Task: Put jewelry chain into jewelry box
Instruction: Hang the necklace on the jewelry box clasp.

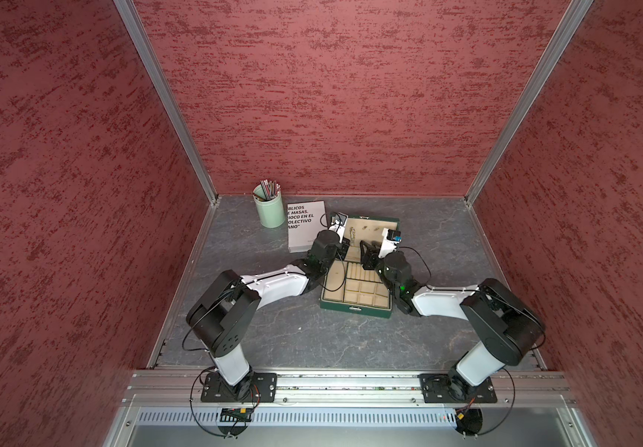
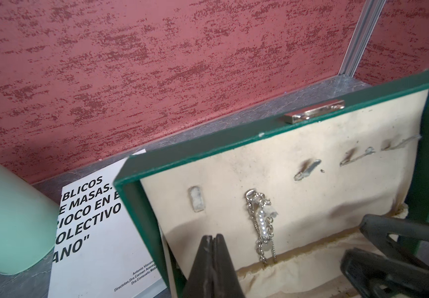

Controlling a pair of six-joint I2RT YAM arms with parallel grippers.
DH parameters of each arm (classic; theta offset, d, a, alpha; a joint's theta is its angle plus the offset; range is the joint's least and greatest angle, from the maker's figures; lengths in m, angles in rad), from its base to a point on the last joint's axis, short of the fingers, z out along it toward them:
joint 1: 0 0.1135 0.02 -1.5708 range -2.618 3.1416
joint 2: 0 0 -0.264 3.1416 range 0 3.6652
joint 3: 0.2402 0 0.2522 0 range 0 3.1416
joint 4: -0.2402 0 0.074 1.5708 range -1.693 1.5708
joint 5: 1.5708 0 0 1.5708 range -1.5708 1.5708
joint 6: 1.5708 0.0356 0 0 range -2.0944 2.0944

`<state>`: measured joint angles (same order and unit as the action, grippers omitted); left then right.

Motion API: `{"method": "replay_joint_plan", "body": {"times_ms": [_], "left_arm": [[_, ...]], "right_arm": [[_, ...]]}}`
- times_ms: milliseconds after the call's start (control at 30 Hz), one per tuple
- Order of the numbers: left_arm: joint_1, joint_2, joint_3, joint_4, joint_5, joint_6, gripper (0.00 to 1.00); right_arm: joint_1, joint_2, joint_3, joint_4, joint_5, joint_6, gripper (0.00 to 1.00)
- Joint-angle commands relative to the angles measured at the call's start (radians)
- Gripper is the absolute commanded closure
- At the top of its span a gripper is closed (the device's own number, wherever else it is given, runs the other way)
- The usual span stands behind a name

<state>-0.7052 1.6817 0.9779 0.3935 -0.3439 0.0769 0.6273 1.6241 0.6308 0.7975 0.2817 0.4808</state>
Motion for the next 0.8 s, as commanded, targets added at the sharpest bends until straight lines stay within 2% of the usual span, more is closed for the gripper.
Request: {"method": "replay_joint_plan", "body": {"times_ms": [0, 100, 167, 200, 333, 400, 467, 600, 767], "left_arm": [[-0.003, -0.073, -0.028, -0.022, -0.012, -0.041, 0.73], [0.004, -0.131, -0.060, -0.033, 0.017, -0.084, 0.41], [0.020, -0.179, -0.074, -0.053, 0.066, -0.125, 0.27], [0.030, -0.195, -0.072, -0.076, 0.099, -0.162, 0.25], [0.080, -0.260, -0.052, -0.178, 0.199, -0.310, 0.18], [0.116, -0.270, -0.014, -0.256, 0.229, -0.388, 0.14], [0.162, -0.256, 0.038, -0.318, 0.308, -0.440, 0.13], [0.268, -0.190, 0.162, -0.381, 0.505, -0.575, 0.13], [0.357, -0.040, 0.393, -0.516, 0.678, -0.627, 0.15]], "right_arm": [[-0.002, -0.069, 0.009, -0.127, -0.032, -0.050, 0.49], [-0.002, -0.126, 0.072, -0.328, -0.054, -0.099, 0.49], [-0.001, -0.160, 0.105, -0.450, -0.069, -0.146, 0.49], [-0.001, -0.178, 0.116, -0.489, -0.069, -0.171, 0.50], [-0.004, -0.263, 0.141, -0.617, -0.091, -0.264, 0.50], [-0.003, -0.280, 0.185, -0.737, -0.103, -0.308, 0.50], [-0.003, -0.283, 0.238, -0.850, -0.114, -0.354, 0.51], [-0.001, -0.264, 0.315, -1.007, -0.119, -0.410, 0.52], [0.002, -0.243, 0.339, -1.090, -0.077, -0.450, 0.55]]}}
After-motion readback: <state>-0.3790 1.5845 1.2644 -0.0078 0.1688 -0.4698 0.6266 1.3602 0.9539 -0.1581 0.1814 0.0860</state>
